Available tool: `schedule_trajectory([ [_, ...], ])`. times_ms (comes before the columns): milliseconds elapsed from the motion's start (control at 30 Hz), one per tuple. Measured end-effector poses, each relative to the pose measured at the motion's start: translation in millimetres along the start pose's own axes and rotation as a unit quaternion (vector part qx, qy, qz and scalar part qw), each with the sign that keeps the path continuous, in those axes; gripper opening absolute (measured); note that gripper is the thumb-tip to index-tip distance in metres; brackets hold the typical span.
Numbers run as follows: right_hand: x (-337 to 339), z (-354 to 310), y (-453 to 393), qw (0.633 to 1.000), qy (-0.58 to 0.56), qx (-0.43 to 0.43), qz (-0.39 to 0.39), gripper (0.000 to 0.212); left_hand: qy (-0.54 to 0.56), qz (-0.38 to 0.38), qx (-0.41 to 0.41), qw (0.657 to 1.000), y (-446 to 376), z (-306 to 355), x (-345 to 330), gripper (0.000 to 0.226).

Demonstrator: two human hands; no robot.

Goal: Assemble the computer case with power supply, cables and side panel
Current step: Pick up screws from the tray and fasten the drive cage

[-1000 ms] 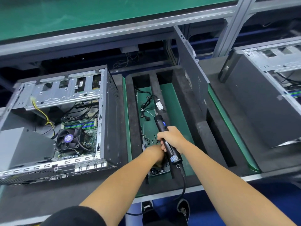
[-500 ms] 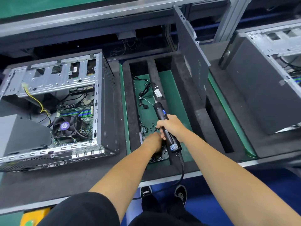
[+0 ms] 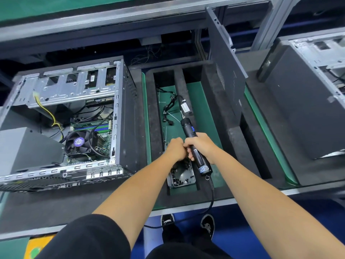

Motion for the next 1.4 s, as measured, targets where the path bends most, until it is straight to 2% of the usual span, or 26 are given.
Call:
schedule_trajectory([
  [100, 1.2, -0.7, 0.3, 1.0, -0.006, -0.005, -0.006, 0.012, 0.057, 0.033, 0.036, 0.997, -5.5, -1.4, 14.7, 0.007],
  [267, 2.1, -0.6, 1.0, 1.0, -0.002, -0.005, -0.009, 0.013, 0.114, 0.045, 0.056, 0.991, -16.1, -8.2, 27.1, 0.006],
  [333, 2.2, -0.9, 1.1, 1.0, -0.005, -0.006, -0.012, 0.013, 0.066, 0.033, 0.039, 0.997, -15.9, -6.5, 29.7, 0.001],
  [400, 2.9, -0.6, 1.2, 1.0, -0.009, -0.006, -0.014, 0.013, -0.003, 0.012, 0.021, 1.0, -13.0, -4.5, 28.8, 0.008],
  [467, 3.9, 0.1, 0.4, 1.0, -0.014, -0.005, -0.014, 0.013, -0.082, -0.038, -0.001, 0.996, -9.1, -2.2, 23.5, 0.007],
  [567, 3.8, 0.5, -1.0, 1.0, -0.017, 0.002, -0.017, 0.012, -0.187, -0.101, -0.031, 0.977, -5.4, -3.2, 7.1, 0.035],
  [700, 3.5, 0.8, -1.7, 1.0, -0.017, 0.009, -0.02, 0.01, -0.291, -0.113, -0.066, 0.948, 0.4, -4.4, -4.5, 0.043],
  [867, 3.5, 1.0, -1.9, 1.0, -0.021, 0.006, -0.021, 0.01, -0.356, -0.137, -0.101, 0.919, 9.0, 6.2, -20.1, 0.039],
  [1000, 3.9, 0.2, -1.9, 0.999, -0.026, 0.003, -0.022, 0.01, -0.338, -0.19, -0.1, 0.916, 10.1, 7.9, -26.1, 0.037],
  [1133, 3.9, 0.1, -1.2, 0.999, -0.032, 0.0, -0.022, 0.011, -0.386, -0.265, -0.136, 0.873, 14.6, 10.2, -38.1, 0.058],
  [1233, 3.9, 1.0, -1.2, 0.999, -0.04, -0.002, -0.023, 0.012, -0.34, -0.256, -0.129, 0.896, 17.8, 7.4, -43.8, 0.076],
  [1333, 3.8, 1.4, -1.7, 0.999, -0.037, -0.005, -0.024, 0.012, -0.294, -0.218, -0.121, 0.923, 20.9, 2.8, -44.1, 0.063],
  [1400, 3.7, 0.9, -2.0, 0.999, -0.033, -0.005, -0.021, 0.012, -0.288, -0.207, -0.121, 0.927, 23.8, 2.9, -44.0, 0.055],
])
Point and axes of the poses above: each hand's wrist, its own y-axis away from the middle knuckle, its own x-axis out of the back of the hand, z = x × y, the point moved 2 cm from there along -y, towards the middle knuckle, and after that the axes turned 3 degrees about y, right-handed, at the moved point
